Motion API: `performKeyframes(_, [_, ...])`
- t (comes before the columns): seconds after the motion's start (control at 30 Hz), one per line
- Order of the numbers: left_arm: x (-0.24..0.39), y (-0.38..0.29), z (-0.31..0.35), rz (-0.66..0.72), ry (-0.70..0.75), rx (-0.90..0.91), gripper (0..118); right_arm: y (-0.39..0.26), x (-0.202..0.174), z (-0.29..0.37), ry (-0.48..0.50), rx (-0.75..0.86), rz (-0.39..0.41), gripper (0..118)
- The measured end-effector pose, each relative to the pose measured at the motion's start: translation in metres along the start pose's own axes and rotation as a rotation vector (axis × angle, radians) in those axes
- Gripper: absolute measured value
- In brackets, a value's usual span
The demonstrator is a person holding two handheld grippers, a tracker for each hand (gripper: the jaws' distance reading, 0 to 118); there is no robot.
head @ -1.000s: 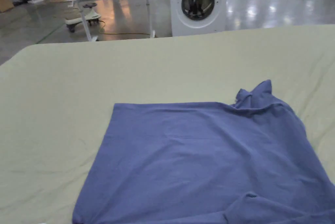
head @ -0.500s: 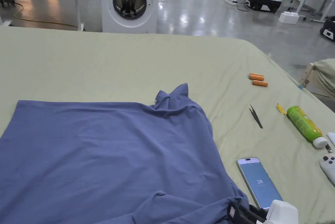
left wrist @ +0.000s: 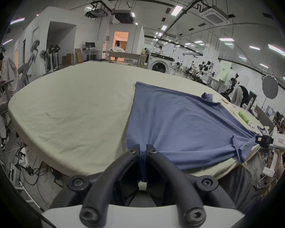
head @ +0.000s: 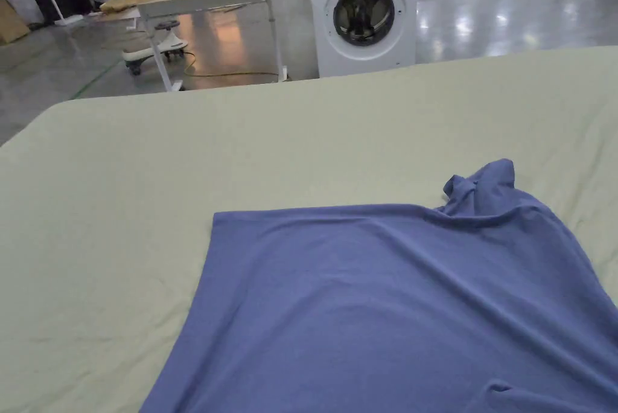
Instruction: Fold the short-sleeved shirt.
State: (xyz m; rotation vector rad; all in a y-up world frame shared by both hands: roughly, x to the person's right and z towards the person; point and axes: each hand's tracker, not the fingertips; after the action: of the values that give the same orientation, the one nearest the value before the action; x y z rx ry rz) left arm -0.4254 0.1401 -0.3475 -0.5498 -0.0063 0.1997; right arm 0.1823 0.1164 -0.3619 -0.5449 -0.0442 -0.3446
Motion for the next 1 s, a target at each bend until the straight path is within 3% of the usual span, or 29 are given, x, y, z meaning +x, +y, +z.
performKeyframes(0.2, [0.004, 0.031, -0.005, -0.051, -0.019, 0.013, 2, 0.026, 0.003, -0.005, 0.004, 0.038, 0.055, 6])
performKeyframes(0.33, [0.005, 0.078, -0.06, -0.061, -0.062, 0.038, 2, 0.07, -0.007, -0.052, 0.048, 0.039, 0.008, 6])
performKeyframes(0.43, [0.006, 0.112, -0.116, -0.058, -0.061, 0.009, 2, 0.102, -0.018, -0.098, 0.026, 0.013, -0.026, 6])
performKeyframes(0.67, [0.009, 0.143, -0.219, -0.073, 0.017, -0.141, 4, 0.133, -0.039, -0.177, -0.041, -0.115, -0.023, 6])
performKeyframes(0.73, [0.014, 0.139, -0.232, -0.101, 0.029, -0.15, 25, 0.129, -0.04, -0.19, -0.068, -0.145, -0.016, 10])
performKeyframes(0.77, [0.015, 0.137, -0.234, -0.13, 0.065, -0.159, 54, 0.127, -0.038, -0.193, -0.075, -0.165, -0.01, 28])
performKeyframes(0.8, [0.016, 0.136, -0.232, -0.137, 0.078, -0.15, 74, 0.125, -0.036, -0.195, -0.077, -0.171, -0.003, 50])
performKeyframes(0.83, [0.016, 0.135, -0.225, -0.136, 0.071, -0.131, 83, 0.121, -0.034, -0.194, -0.074, -0.162, -0.001, 68])
performKeyframes(1.0, [0.02, 0.132, -0.145, -0.088, 0.002, 0.092, 83, 0.111, -0.03, -0.149, 0.006, -0.052, 0.007, 71])
